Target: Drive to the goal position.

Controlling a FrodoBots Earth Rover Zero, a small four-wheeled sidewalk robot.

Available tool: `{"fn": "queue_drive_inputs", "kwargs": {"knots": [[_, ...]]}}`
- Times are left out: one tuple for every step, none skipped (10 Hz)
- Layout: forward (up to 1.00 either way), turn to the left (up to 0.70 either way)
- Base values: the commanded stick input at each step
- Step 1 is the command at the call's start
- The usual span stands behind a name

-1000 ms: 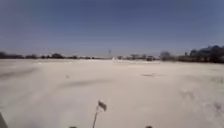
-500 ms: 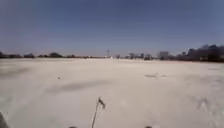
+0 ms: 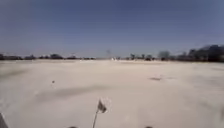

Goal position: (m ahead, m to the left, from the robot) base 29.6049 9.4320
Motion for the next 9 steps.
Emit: {"fn": "queue_drive_inputs", "kwargs": {"knots": [[0.7,0.0],[0.7,0.0],[0.7,0.0],[0.7,0.0],[0.7,0.0],[0.7,0.0],[0.7,0.0],[0.7,0.0],[0.7,0.0]]}}
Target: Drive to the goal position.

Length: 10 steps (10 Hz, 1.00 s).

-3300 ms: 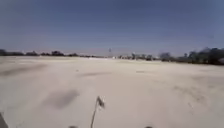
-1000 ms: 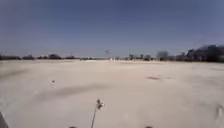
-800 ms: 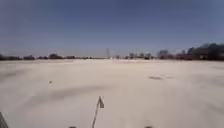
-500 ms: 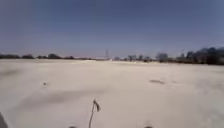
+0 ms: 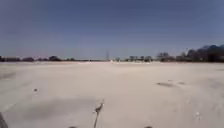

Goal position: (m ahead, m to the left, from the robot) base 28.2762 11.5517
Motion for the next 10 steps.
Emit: {"fn": "queue_drive_inputs", "kwargs": {"knots": [[0.7,0.0],[0.7,0.0],[0.7,0.0],[0.7,0.0],[0.7,0.0],[0.7,0.0],[0.7,0.0],[0.7,0.0],[0.7,0.0],[0.7,0.0]]}}
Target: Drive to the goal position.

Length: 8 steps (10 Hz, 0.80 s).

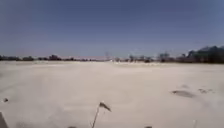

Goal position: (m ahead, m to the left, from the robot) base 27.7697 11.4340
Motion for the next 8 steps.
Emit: {"fn": "queue_drive_inputs", "kwargs": {"knots": [[0.7,0.0],[0.7,0.0],[0.7,0.0],[0.7,0.0],[0.7,0.0],[0.7,0.0],[0.7,0.0],[0.7,0.0]]}}
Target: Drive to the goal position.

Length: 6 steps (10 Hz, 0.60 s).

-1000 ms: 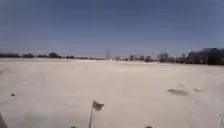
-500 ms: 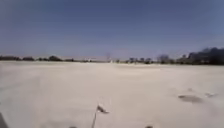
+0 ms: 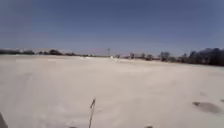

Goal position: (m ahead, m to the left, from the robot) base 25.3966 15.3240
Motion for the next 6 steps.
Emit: {"fn": "queue_drive_inputs", "kwargs": {"knots": [[0.7,0.0],[0.7,0.0],[0.7,0.0],[0.7,0.0],[0.7,0.0],[0.7,0.0]]}}
